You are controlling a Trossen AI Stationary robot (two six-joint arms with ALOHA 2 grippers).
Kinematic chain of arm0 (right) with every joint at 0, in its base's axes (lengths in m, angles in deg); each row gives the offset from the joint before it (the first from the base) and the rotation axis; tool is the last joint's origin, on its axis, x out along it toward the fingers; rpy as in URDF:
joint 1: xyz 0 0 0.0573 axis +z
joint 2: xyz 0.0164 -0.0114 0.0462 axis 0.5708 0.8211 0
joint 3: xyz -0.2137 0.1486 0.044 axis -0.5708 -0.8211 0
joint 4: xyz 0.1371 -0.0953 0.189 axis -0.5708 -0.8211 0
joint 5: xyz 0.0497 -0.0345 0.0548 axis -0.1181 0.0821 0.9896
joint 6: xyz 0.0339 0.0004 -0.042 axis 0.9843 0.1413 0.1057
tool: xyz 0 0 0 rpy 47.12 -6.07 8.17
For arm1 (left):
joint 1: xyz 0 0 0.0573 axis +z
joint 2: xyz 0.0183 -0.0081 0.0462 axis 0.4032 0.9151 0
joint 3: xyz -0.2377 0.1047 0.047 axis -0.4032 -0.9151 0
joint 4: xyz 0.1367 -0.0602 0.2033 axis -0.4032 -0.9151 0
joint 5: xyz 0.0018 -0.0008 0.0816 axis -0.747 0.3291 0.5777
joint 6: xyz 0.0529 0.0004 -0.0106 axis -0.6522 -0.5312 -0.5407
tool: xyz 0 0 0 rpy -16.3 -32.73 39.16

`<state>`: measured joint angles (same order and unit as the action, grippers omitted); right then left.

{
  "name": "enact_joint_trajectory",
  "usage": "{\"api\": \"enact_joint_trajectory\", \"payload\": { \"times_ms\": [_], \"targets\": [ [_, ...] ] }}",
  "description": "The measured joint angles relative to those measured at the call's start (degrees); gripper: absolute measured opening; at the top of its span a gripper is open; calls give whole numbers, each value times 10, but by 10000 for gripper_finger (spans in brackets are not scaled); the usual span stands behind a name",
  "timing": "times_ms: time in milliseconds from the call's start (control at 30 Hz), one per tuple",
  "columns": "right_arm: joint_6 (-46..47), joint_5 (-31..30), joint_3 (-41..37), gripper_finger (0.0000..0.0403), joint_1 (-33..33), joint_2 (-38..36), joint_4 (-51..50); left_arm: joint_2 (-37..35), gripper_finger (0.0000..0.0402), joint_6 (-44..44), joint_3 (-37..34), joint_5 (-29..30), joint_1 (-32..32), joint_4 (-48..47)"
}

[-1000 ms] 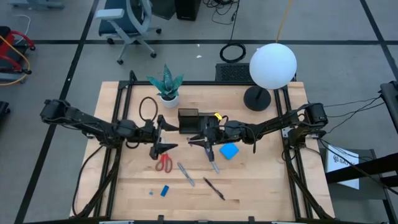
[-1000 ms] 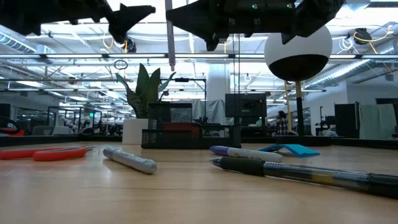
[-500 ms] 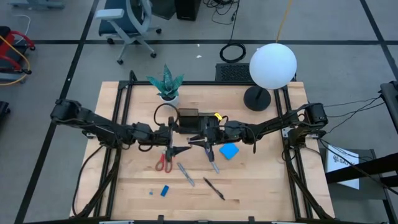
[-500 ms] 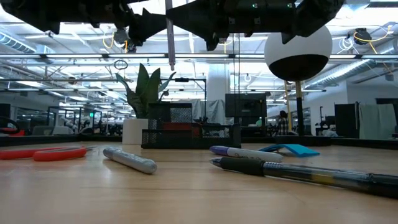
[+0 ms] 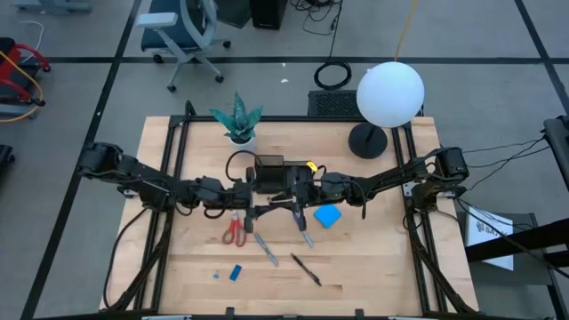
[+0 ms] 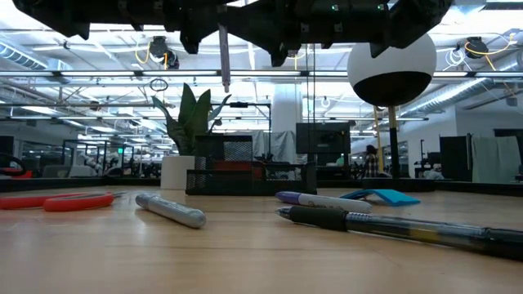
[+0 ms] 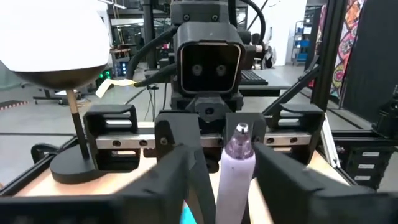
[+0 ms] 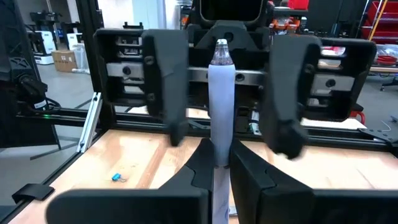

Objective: Pick and place office supplies into organizer
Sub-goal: Put the purple pen into the black desk organizer

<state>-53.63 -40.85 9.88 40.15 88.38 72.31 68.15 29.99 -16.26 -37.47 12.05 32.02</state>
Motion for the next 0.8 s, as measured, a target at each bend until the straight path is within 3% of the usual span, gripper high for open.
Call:
{"api": "enact_joint_trajectory", "payload": {
  "times_ms": [133, 167, 500, 800],
  "targets": [
    [1, 2, 0, 20, 0, 0, -6, -9, 44, -6, 0, -4, -1, 1],
    [2, 2, 0, 20, 0, 0, -7, -9, 35, -10, 0, -4, -2, -1],
    [1, 0, 0, 27, 0, 0, -4, -9, 35, -13, 0, -4, -6, -2],
    [-8, 0, 0, 74, 0, -10, -13, -18, 35, 30, 0, -5, -6, -3]
  ]
}}
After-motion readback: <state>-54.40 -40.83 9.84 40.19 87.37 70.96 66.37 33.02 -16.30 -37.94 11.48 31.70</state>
